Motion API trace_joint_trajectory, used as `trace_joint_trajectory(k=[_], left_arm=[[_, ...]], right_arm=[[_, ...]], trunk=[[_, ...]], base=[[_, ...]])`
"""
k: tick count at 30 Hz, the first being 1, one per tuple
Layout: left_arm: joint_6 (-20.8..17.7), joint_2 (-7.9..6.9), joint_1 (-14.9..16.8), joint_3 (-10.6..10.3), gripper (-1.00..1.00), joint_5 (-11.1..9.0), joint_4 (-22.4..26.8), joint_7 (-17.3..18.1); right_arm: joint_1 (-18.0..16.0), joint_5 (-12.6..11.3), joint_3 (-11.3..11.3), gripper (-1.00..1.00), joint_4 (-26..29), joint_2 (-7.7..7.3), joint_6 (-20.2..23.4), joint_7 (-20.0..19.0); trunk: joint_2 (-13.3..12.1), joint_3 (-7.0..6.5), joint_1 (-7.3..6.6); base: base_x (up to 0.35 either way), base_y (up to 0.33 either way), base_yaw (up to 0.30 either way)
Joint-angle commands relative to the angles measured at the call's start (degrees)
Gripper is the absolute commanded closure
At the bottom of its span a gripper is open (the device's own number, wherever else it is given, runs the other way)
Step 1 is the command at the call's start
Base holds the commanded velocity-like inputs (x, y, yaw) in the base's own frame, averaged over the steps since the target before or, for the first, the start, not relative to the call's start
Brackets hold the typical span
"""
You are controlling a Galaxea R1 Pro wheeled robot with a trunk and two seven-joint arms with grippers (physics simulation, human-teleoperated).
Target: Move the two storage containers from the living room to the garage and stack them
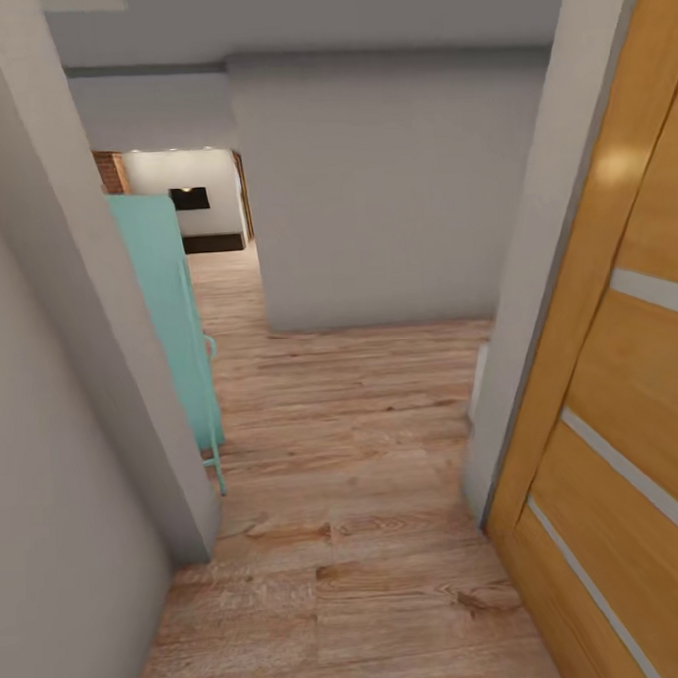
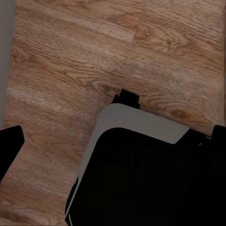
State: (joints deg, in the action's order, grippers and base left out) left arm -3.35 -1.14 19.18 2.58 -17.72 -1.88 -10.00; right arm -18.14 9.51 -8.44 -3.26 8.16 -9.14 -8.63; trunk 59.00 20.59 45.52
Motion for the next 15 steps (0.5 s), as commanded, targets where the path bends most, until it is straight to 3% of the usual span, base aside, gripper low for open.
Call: trace_joint_trajectory(k=[1, 11, 15], left_arm=[[-0.1, 0.00, 0.1, 0.2, -1.00, -0.1, -0.1, -0.1], [-0.1, 0.02, 0.1, 0.2, -1.00, -0.1, -0.1, -0.1], [0.0, 0.07, 0.1, 0.2, -1.00, -0.1, -0.1, -0.1]], right_arm=[[-0.1, 0.0, -0.4, -1.00, -0.3, 0.02, -0.4, 0.0], [-0.1, 0.0, -0.5, -1.00, -0.2, -0.11, -0.4, 0.0], [-0.1, -0.5, -0.4, -1.00, -0.1, -0.85, -0.5, 0.0]], trunk=[[0.0, 0.06, 0.04], [0.0, 0.06, 0.04], [0.0, 0.06, 0.04]], base=[[0.339, 0.000, 0.000], [0.339, 0.000, 0.000], [0.339, 0.000, 0.000]])
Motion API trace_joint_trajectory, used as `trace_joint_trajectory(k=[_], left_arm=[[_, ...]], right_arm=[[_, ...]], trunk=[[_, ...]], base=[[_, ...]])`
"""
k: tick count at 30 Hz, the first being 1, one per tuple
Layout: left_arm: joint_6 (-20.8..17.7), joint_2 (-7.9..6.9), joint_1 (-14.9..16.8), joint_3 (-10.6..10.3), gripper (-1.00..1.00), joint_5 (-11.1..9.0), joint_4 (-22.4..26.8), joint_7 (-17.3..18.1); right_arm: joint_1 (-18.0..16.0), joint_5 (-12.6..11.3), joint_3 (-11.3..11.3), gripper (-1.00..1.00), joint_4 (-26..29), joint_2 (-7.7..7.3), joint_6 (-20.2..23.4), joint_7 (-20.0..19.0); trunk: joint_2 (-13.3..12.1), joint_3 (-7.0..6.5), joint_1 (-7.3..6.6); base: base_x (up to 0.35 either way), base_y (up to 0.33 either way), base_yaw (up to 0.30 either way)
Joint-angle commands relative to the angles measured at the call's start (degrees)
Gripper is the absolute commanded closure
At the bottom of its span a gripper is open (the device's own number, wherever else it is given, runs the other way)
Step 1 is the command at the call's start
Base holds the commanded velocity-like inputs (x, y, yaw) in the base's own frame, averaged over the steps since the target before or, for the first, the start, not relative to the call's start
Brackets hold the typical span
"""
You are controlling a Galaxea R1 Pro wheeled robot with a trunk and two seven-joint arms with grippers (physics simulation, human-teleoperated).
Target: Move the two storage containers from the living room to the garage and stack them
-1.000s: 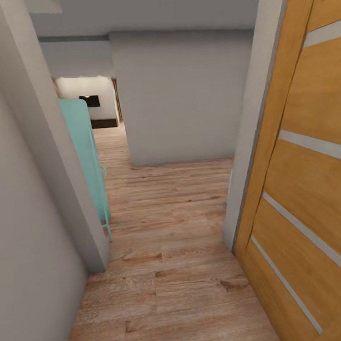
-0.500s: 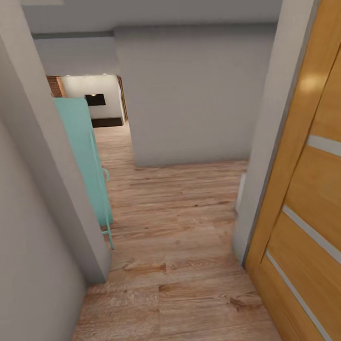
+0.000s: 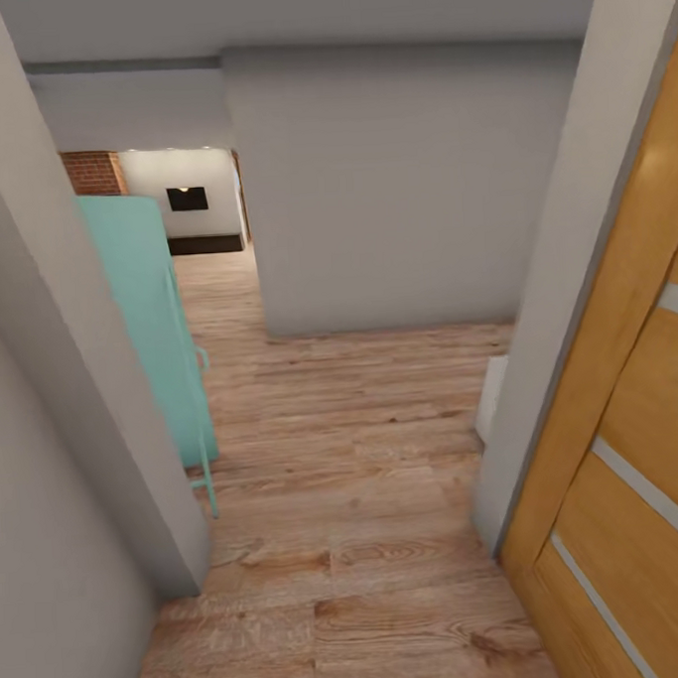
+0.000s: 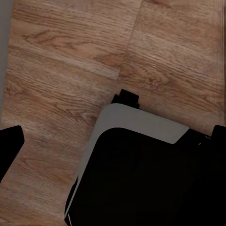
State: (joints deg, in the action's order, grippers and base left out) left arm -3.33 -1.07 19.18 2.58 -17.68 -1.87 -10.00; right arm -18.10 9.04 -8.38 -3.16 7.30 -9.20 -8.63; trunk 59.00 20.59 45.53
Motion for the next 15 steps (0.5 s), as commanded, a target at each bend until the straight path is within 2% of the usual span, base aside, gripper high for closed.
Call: trace_joint_trajectory(k=[1, 6, 15], left_arm=[[-0.1, 0.00, 0.1, 0.2, -1.00, -0.1, -0.1, -0.1], [-0.1, 0.01, 0.1, 0.2, -1.00, -0.1, -0.1, -0.1], [-0.1, 0.10, 0.1, 0.2, -1.00, -0.1, -0.1, -0.1]], right_arm=[[-0.1, 0.0, -0.4, -1.00, -0.2, -0.13, -0.5, 0.0], [-0.1, 0.4, -0.5, -1.00, -0.2, -0.42, -0.5, 0.1], [-0.1, 0.0, -0.6, -1.00, -0.4, -2.02, -0.5, 0.2]], trunk=[[0.0, 0.06, 0.04], [0.0, 0.06, 0.04], [0.0, 0.06, 0.04]], base=[[0.339, 0.000, 0.000], [0.339, 0.000, 0.000], [0.339, 0.000, 0.000]])
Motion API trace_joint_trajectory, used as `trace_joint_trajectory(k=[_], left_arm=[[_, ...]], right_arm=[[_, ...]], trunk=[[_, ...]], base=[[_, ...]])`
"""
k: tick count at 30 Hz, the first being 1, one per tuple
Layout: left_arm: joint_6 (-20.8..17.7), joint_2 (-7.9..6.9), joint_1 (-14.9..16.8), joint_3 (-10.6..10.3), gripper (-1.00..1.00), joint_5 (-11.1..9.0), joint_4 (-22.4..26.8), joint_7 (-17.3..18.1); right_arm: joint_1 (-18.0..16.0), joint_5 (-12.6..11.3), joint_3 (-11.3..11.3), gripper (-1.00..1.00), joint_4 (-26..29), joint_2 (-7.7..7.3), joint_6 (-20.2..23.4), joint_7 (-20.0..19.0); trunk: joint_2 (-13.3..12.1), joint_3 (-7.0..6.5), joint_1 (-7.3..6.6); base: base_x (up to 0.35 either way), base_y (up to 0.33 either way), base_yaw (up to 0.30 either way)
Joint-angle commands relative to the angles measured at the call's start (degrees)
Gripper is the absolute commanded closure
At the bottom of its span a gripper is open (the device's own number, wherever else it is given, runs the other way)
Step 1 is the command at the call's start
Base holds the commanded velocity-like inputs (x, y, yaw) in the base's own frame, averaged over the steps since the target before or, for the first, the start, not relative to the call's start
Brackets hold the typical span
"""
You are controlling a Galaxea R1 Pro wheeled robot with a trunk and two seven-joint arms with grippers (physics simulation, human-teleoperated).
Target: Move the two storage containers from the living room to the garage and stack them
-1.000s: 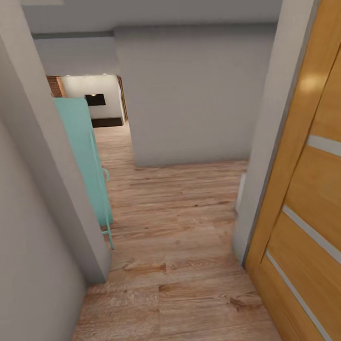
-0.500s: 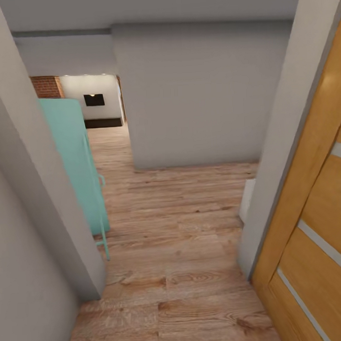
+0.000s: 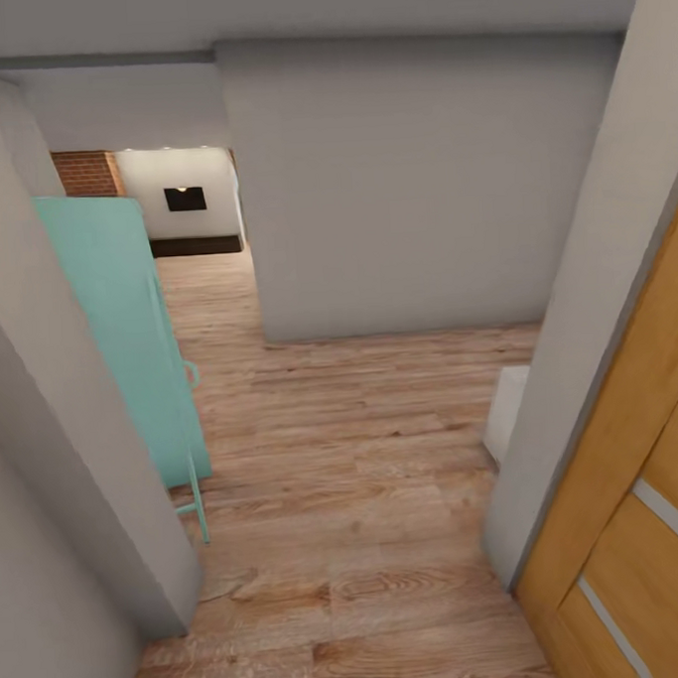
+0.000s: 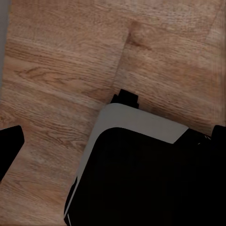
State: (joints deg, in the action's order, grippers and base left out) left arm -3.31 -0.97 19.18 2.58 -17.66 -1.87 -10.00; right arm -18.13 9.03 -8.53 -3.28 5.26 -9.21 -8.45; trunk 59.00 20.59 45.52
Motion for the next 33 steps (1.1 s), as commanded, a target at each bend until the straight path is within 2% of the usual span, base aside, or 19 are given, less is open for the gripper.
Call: trace_joint_trajectory(k=[1, 9, 33], left_arm=[[-0.1, 0.00, 0.1, 0.2, -1.00, -0.1, -0.1, -0.1], [0.0, 0.10, 0.1, 0.2, -1.00, -0.1, -0.1, -0.1], [-0.1, 0.09, 0.1, 0.2, -1.00, -0.1, -0.1, -0.1]], right_arm=[[-0.1, 0.0, -0.4, -1.00, -0.3, -0.13, -0.4, 0.0], [-0.1, -0.1, -0.4, -1.00, -0.3, -0.90, -0.4, 0.0], [-0.1, -0.1, -0.4, -1.00, -0.4, -0.97, -0.4, 0.0]], trunk=[[0.0, 0.06, 0.04], [0.0, 0.06, 0.04], [0.0, 0.06, 0.04]], base=[[0.339, 0.000, 0.000], [0.339, 0.000, 0.000], [0.339, 0.000, 0.000]])
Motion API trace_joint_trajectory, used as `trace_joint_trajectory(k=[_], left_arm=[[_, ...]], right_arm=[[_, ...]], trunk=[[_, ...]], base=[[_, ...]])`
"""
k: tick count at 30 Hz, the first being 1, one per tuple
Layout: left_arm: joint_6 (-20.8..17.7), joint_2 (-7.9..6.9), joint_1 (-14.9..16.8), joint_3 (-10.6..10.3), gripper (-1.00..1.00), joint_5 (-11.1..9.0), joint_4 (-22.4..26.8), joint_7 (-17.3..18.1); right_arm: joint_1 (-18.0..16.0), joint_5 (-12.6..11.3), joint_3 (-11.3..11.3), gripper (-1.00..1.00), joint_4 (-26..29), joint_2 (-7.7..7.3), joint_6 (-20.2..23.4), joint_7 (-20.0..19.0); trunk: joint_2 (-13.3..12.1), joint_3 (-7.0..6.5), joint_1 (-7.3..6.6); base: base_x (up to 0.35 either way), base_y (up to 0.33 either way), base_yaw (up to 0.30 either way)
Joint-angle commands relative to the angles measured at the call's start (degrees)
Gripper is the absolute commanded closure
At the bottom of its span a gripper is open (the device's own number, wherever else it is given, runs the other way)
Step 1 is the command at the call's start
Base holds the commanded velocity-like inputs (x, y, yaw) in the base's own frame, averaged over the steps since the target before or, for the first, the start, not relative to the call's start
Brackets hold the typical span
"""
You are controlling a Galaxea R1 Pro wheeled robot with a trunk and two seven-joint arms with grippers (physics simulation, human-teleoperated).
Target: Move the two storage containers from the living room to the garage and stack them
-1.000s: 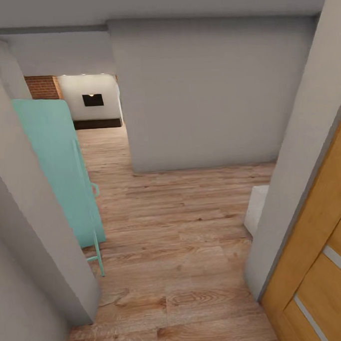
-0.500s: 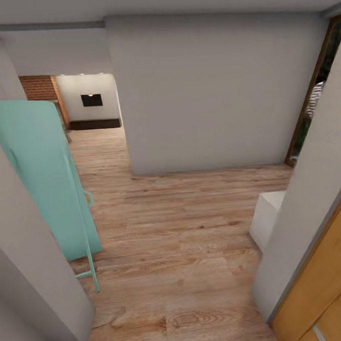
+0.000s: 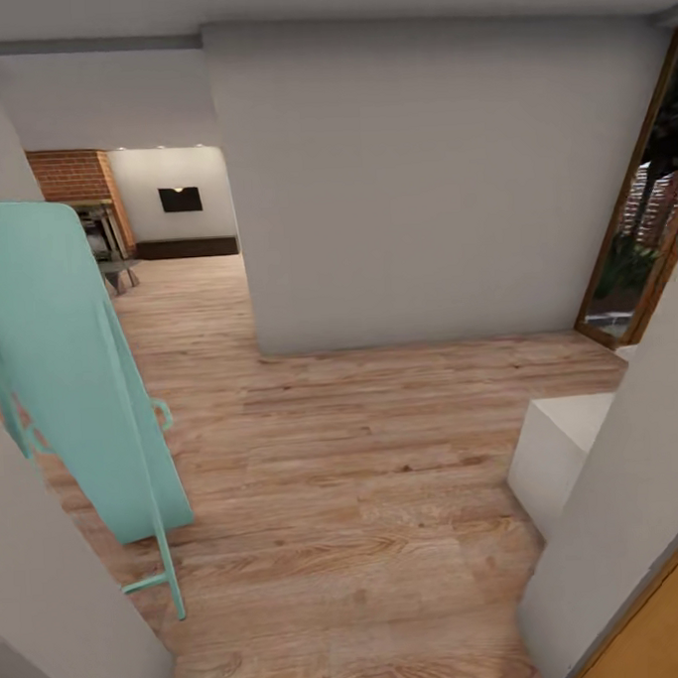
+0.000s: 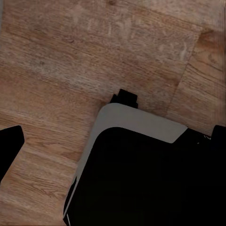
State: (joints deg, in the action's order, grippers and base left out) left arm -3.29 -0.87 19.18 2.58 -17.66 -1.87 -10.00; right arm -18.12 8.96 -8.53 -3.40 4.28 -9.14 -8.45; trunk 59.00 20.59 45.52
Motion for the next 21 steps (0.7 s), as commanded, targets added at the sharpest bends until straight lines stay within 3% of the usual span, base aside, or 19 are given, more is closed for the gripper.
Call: trace_joint_trajectory(k=[1, 21], left_arm=[[-0.1, 0.00, 0.1, 0.2, -1.00, -0.1, -0.1, -0.1], [-0.1, 0.03, 0.1, 0.2, -1.00, -0.1, -0.1, -0.1]], right_arm=[[-0.1, 0.0, -0.4, -1.00, -0.3, 0.02, -0.4, 0.0], [-0.1, 0.0, -0.4, -1.00, -0.3, 0.02, -0.4, 0.0]], trunk=[[0.0, 0.06, 0.04], [0.0, 0.06, 0.04]], base=[[0.339, 0.000, 0.000], [0.339, 0.000, 0.000]])
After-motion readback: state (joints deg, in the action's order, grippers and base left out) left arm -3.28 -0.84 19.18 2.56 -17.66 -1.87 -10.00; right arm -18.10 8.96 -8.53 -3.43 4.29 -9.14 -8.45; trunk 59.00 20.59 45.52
